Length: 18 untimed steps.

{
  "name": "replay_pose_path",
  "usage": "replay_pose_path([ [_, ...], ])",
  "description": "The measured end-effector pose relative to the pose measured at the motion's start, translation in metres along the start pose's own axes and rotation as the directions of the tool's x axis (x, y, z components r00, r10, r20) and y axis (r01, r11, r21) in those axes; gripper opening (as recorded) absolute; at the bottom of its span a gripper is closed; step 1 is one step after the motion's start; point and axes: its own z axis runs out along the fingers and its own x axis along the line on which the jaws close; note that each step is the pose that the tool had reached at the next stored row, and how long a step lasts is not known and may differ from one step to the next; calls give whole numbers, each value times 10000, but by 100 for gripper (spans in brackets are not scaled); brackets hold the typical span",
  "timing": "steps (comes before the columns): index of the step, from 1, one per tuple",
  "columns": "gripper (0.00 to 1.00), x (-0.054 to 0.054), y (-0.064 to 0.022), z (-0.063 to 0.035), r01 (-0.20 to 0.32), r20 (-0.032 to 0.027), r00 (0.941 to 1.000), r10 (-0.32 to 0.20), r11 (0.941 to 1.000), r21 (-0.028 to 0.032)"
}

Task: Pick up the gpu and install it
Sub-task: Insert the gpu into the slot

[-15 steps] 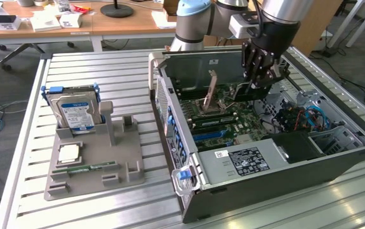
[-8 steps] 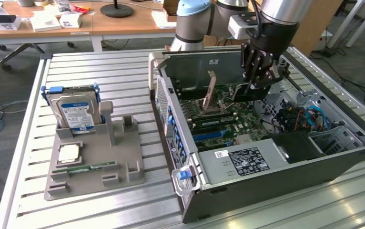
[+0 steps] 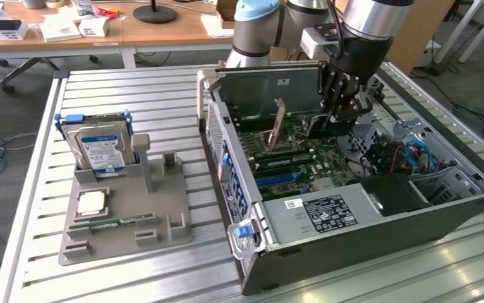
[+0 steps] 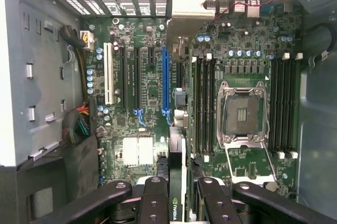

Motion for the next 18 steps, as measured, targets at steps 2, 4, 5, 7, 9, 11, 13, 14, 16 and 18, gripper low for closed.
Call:
replay_pose_path([
  [2, 26, 1, 0, 29, 0, 0, 10000, 0, 10000, 0],
  [4, 26, 2, 1, 58, 0, 0, 10000, 0, 10000, 0],
  [5, 26, 3, 1, 72, 1, -1, 10000, -1, 10000, 0],
  [7, 26, 4, 2, 96, 0, -1, 10000, 0, 10000, 0],
  [9, 26, 4, 2, 114, 0, 0, 10000, 0, 10000, 0],
  [11, 26, 5, 2, 130, 0, 1, 10000, 0, 10000, 0],
  [13, 26, 6, 2, 147, 1, 0, 10000, -1, 10000, 0],
  [14, 26, 6, 3, 157, 0, 0, 10000, 0, 10000, 0],
  [16, 26, 7, 3, 175, 0, 0, 10000, 0, 10000, 0],
  [18, 26, 7, 4, 194, 0, 1, 10000, 0, 10000, 0],
])
